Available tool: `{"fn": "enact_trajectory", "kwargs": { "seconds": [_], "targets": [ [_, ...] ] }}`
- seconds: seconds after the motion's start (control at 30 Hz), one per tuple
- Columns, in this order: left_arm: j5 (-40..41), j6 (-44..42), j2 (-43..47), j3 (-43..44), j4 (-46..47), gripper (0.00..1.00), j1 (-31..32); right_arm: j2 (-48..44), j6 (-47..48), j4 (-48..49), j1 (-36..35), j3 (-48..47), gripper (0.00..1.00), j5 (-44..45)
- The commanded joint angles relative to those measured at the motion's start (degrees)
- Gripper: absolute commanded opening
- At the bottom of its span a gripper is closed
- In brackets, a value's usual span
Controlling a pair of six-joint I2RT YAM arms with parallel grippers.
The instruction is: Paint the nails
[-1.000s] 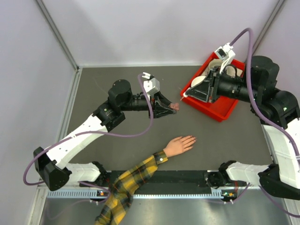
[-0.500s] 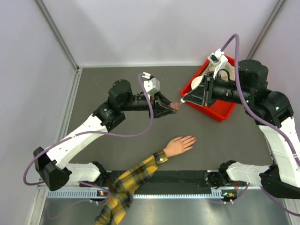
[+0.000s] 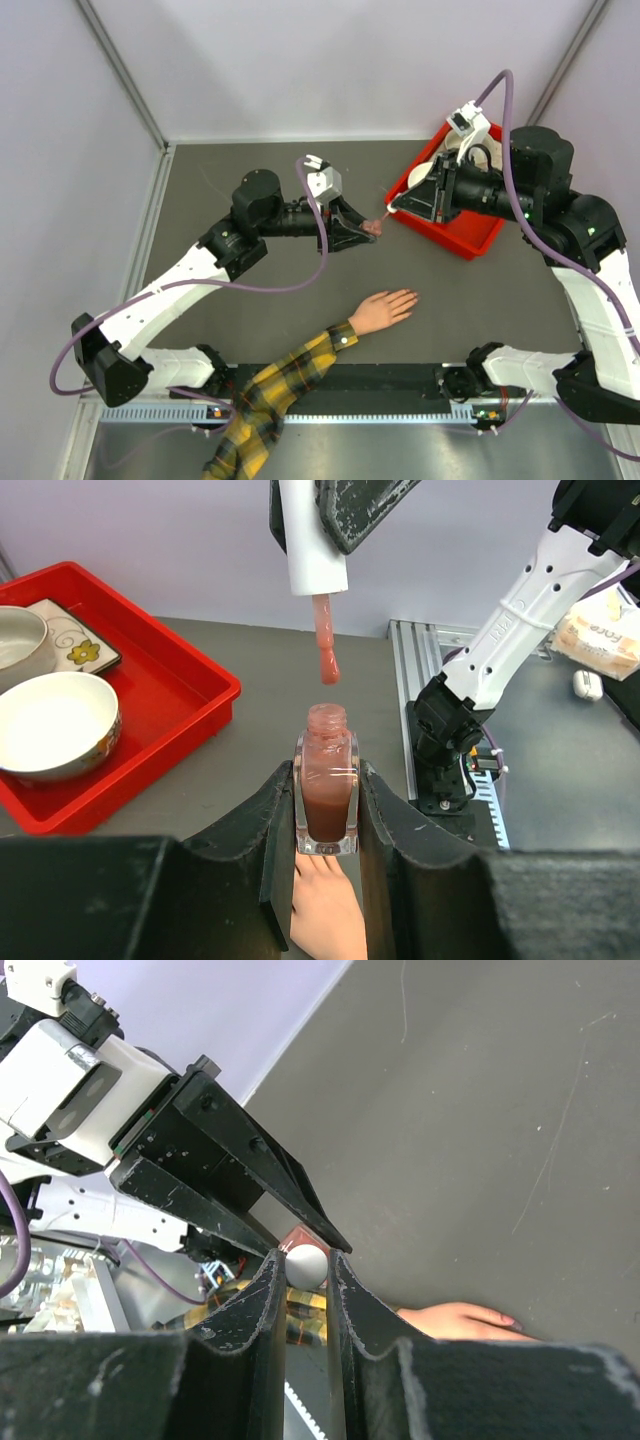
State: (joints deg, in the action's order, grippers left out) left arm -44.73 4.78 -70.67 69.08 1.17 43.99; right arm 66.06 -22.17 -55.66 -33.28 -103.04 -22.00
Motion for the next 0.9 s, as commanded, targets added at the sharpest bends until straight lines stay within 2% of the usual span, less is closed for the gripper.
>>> {"fn": "enact_trajectory", "kwargs": {
  "seconds": [0.0,0.87],
  "targets": [
    [-1.1,-0.6,0.2,2.9,1.4,0.0,0.2,-0.1,-0.3,2.4,-0.6,-0.1,0.0,0.4],
    [-1.1,0.2,-0.4,3.1,2.2,0.0,0.2,-0.8,-1.0,4.0,-0.6,2.1,0.0,-1.9]
  ]
}}
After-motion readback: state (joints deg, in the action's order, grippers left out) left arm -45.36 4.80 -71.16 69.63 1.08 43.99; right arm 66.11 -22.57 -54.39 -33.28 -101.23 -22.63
